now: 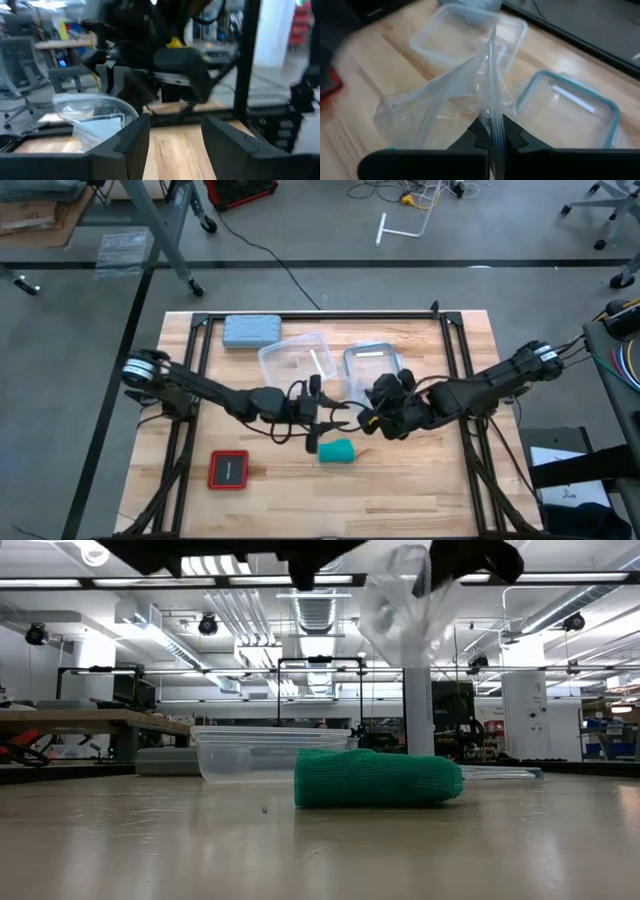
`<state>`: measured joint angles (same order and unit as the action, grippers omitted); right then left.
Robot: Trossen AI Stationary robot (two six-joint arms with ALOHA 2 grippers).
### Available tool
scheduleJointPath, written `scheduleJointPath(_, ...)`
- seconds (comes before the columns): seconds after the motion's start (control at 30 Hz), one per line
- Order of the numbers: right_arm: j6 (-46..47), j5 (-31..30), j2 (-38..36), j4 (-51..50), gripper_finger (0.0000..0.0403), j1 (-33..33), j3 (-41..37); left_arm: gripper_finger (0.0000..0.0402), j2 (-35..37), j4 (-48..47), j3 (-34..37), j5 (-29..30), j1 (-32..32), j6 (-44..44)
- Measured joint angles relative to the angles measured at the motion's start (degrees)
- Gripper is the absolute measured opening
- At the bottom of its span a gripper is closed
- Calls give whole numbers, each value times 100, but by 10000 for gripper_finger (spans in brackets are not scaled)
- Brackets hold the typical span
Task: Roll bandage
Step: Open the transparent zip bag
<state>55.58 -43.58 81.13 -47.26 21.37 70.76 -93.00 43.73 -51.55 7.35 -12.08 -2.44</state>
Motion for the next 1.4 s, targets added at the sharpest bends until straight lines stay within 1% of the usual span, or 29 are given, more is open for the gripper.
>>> scheduleJointPath(0.03,-114,-20,-12,171,0,-2,0,169,-137,275,0,133,-2,31)
scheduleJointPath(0.1,-352,-7,-93,525,0,0,0,163,-398,621,-14,595,-11,46)
scheduleJointPath(0.2,-912,42,-204,1299,0,0,0,153,-615,610,-115,1308,-37,45)
scheduleJointPath(0.3,-1466,525,-222,2052,0,-2,-3,145,-672,322,-218,2100,-37,116)
scheduleJointPath(0.37,-1646,847,-231,2371,0,-2,-7,140,-668,159,-219,2309,-37,133)
scheduleJointPath(0.43,-1719,1063,-234,2500,0,-2,-7,137,-609,136,-192,2329,-39,122)
scheduleJointPath(0.53,-1686,1035,-219,2393,0,14,-11,132,-501,168,-188,2348,-55,89)
scheduleJointPath(0.67,-1669,595,-218,1993,0,15,-33,127,-340,87,-155,2315,-171,-259)
scheduleJointPath(0.77,-1723,225,-381,1818,0,13,-44,123,-203,61,-155,2291,-266,-498)
scheduleJointPath(0.87,-1813,-113,-585,1781,0,11,-42,118,-146,13,-155,2262,-315,-547)
scheduleJointPath(0.93,-1860,-295,-666,1770,0,11,-47,116,-126,-15,-187,2122,-327,-535)
scheduleJointPath(1.0,-1867,-464,-678,1777,0,2,-55,117,-123,76,-278,1831,-337,-444)
scheduleJointPath(1.07,-1882,-580,-671,1879,0,2,-69,119,-172,114,-426,1697,-341,-271)
scheduleJointPath(1.13,-1989,-607,-592,2187,0,0,-74,123,-249,118,-553,1605,-340,-163)
scheduleJointPath(1.23,-2292,-562,-430,2696,0,0,-80,128,-389,94,-692,1251,-330,-124)
scheduleJointPath(1.33,-2533,-443,-326,3161,0,-2,-81,129,-459,12,-775,1429,-341,31)
scheduleJointPath(1.4,-2598,-396,-299,3297,0,0,-81,126,-469,-10,-778,1557,-337,103)
